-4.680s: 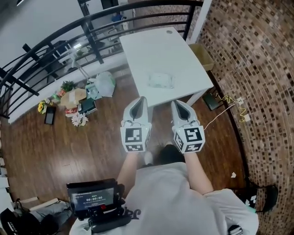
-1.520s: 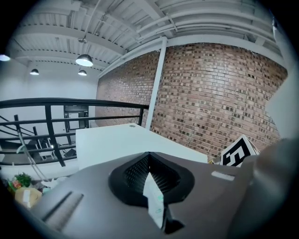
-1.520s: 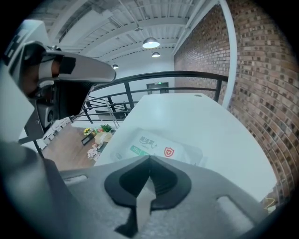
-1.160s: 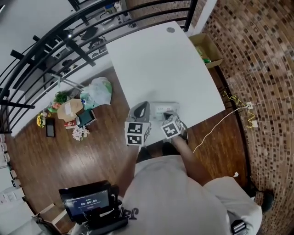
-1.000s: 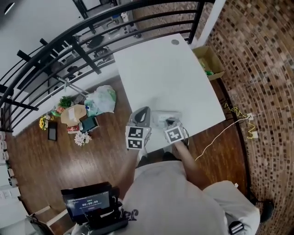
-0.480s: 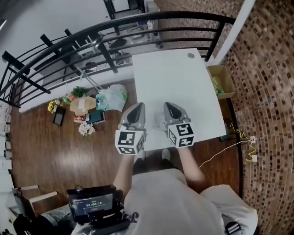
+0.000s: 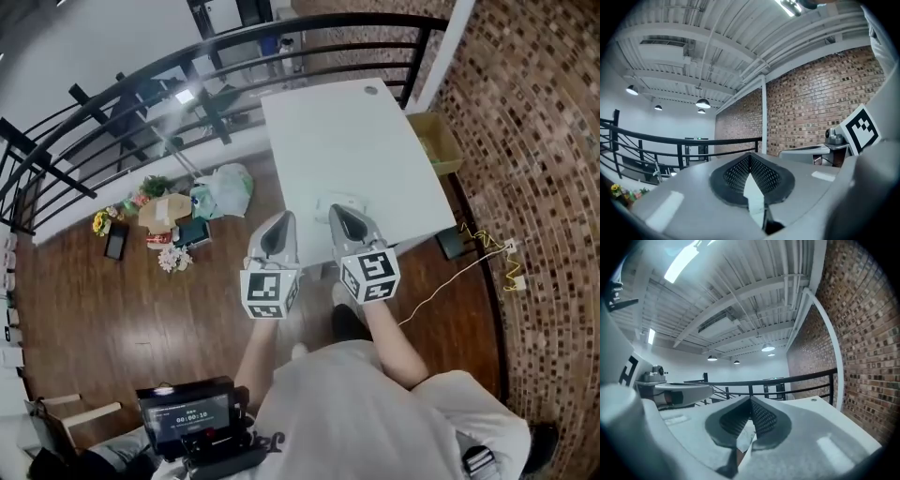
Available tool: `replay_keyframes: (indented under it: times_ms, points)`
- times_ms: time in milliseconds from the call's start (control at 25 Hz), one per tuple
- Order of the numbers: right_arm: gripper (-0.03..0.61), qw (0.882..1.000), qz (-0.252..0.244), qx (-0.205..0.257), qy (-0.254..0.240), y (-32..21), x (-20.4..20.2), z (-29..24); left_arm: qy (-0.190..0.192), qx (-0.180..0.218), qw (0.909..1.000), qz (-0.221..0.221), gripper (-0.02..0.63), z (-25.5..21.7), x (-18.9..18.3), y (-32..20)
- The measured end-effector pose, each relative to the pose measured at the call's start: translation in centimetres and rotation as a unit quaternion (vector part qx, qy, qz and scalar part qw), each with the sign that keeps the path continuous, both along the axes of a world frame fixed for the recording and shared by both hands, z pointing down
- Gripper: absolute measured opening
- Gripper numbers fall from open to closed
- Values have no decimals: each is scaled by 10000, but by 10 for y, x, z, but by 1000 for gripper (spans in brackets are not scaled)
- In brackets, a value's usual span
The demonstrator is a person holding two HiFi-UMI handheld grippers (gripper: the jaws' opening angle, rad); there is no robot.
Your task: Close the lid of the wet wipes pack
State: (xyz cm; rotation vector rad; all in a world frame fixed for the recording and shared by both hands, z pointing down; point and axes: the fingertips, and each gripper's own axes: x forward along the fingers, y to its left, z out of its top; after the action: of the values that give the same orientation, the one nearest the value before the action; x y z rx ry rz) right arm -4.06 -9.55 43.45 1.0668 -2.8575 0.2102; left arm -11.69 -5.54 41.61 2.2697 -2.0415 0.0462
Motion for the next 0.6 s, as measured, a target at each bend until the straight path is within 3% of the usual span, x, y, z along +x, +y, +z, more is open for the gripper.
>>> replay_keyframes:
  times_ms: [160, 320, 600]
  points:
    - [-8, 9998, 140, -7, 125, 91, 10, 8, 99, 32, 9998, 146, 15, 12, 2, 76]
    - [-9, 9963, 374, -449, 625, 159, 26, 36, 415, -19, 9986, 341, 15, 16, 12, 125]
    - [-8, 9964, 585, 86, 601, 179, 71, -7, 238, 92, 9982, 541, 15, -6, 54, 152]
